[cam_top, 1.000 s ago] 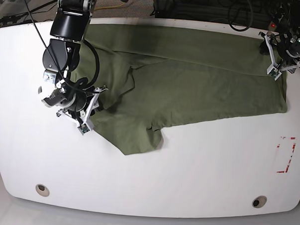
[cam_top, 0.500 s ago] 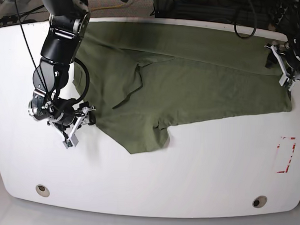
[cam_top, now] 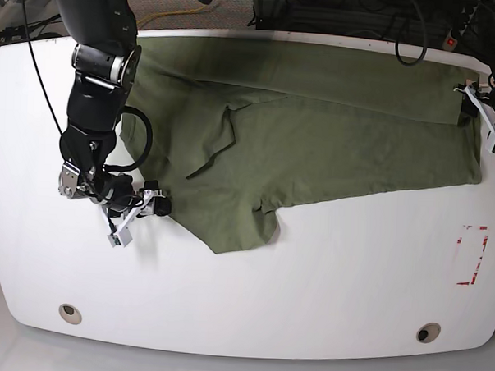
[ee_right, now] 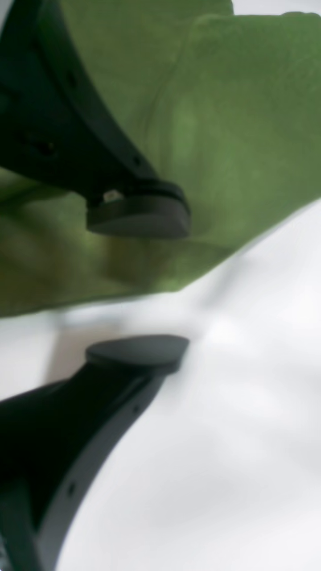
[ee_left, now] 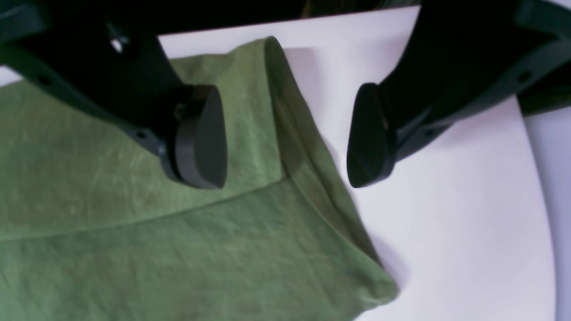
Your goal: Fold the T-shirt properly
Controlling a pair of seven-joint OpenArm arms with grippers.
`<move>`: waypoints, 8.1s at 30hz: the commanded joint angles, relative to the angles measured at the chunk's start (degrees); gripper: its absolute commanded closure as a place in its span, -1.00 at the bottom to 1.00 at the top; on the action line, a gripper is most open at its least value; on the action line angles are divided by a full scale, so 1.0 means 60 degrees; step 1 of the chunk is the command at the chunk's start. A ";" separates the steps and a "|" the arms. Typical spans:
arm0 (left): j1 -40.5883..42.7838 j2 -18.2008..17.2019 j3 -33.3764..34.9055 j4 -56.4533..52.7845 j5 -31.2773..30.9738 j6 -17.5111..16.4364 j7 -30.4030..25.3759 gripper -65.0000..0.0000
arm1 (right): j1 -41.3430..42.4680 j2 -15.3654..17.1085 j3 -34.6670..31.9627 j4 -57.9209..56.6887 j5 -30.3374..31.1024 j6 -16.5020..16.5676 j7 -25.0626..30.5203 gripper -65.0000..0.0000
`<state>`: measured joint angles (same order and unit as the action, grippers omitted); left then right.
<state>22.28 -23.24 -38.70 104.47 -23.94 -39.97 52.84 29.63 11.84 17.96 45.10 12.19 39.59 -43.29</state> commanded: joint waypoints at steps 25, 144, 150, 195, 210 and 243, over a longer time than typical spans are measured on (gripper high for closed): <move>-0.4468 -0.0309 -0.0547 -0.4612 0.1873 0.0412 -0.0169 -0.73 | 0.0271 -0.0778 -0.1740 0.0080 0.0145 0.0068 0.1068 1.00; -0.2857 -0.0001 0.1285 -0.3089 0.1375 -0.0006 -0.1165 -0.46 | -0.7143 0.0247 0.1894 1.1655 0.5009 0.0068 -0.5262 -0.08; -0.2857 -0.0529 0.0567 -0.3059 -0.0984 -0.0006 0.0065 -0.47 | -0.6440 -0.0251 0.1879 1.0337 0.4951 0.0068 -0.5262 -0.08; -0.2534 0.0043 0.0904 -0.4393 -0.2669 -0.0006 0.1223 0.91 | -0.6293 -0.0280 0.1147 0.8549 0.3574 0.0068 -0.4295 -0.08; -0.1025 0.0365 0.3043 0.1717 -0.0998 -0.0006 0.1237 0.91 | -0.6293 -0.0280 0.1147 0.8549 0.3574 0.0068 -0.4295 -0.07; -0.3033 0.1757 0.8552 0.1322 -0.0339 0.0632 0.1267 -0.06 | -0.6220 -0.0295 0.1161 0.8564 0.3574 0.0068 -0.4295 -0.07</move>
<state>4.78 -12.58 12.12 111.72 -27.22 -36.21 61.34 -8.34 9.43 24.71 95.50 32.77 39.68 -69.65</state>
